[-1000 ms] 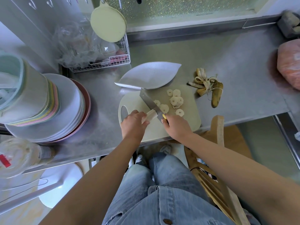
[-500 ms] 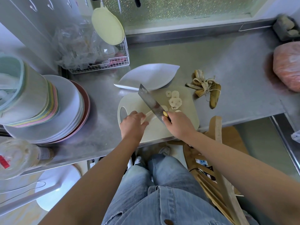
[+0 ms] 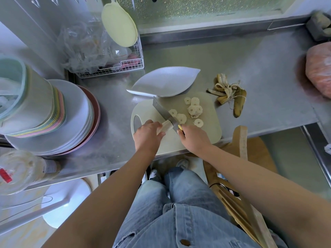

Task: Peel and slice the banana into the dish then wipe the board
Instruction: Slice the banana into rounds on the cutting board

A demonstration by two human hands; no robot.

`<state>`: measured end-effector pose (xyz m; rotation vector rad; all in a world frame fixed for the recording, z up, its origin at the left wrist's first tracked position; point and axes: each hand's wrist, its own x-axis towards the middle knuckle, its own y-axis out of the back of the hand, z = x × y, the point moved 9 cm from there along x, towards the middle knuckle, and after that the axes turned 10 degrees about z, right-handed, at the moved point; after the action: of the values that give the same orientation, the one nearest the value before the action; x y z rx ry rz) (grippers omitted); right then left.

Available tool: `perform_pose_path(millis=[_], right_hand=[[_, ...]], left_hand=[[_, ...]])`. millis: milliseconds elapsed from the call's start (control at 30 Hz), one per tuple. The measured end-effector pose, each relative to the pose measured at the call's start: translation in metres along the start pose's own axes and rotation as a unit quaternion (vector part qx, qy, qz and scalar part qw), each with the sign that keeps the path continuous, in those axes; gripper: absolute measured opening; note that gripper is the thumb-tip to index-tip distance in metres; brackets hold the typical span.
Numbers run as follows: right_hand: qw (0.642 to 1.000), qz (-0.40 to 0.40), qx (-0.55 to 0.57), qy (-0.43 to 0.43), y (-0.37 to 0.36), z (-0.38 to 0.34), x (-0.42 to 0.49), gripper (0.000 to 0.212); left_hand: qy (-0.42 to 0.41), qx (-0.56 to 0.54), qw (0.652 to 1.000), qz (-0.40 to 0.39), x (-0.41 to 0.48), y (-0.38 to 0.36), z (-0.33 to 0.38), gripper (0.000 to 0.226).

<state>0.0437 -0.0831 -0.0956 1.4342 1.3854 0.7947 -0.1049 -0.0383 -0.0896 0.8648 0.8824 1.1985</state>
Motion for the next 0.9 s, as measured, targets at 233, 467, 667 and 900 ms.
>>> perform_pose_path(millis=[233,467,667,900], right_hand=[[0.998,0.045,0.041,0.008,0.014,0.003,-0.002,0.030],[0.999,0.033,0.035,0.025,0.022,0.001,-0.001,0.030],[0.999,0.009,0.026,0.019,0.016,0.002,0.001,0.027],[1.000,-0.004,0.017,0.004,-0.001,0.003,0.001,0.025]], left_hand=[[0.006,-0.010,1.000,-0.003,0.000,0.000,-0.002,0.025],[-0.003,0.001,1.000,0.000,0.000,0.000,0.001,0.025],[-0.003,0.003,1.000,-0.001,0.000,-0.001,0.001,0.025],[0.002,-0.001,1.000,-0.001,0.000,-0.001,0.000,0.027]])
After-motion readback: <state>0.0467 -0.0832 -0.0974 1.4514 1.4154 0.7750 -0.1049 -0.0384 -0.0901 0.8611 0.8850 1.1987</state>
